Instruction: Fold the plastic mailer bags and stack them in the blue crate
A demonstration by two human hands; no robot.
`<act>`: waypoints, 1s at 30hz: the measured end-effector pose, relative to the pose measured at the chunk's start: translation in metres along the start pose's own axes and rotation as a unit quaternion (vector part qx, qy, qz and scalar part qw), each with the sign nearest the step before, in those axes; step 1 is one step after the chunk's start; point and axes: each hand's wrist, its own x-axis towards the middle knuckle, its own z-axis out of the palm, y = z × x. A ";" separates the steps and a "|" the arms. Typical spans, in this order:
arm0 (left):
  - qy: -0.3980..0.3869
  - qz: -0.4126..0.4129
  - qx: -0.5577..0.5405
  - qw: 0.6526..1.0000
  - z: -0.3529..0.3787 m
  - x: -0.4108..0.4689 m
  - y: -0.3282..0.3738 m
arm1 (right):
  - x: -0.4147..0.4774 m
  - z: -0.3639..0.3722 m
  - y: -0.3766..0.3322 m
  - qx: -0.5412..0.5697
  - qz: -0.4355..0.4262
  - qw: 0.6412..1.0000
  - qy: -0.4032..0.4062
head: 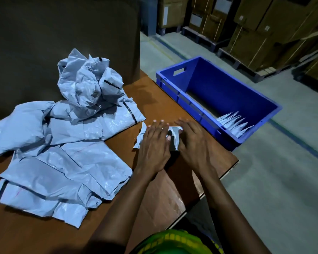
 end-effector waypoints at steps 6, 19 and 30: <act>-0.023 0.010 0.096 0.995 0.028 -0.009 -0.032 | -0.016 0.039 0.017 -0.140 0.043 0.981 -0.130; -0.053 0.051 0.151 0.986 0.028 0.010 -0.046 | -0.017 0.056 0.020 -0.166 0.072 0.978 -0.101; -0.067 0.043 0.164 0.983 0.027 0.000 -0.039 | -0.026 0.060 0.021 -0.202 0.076 0.971 -0.103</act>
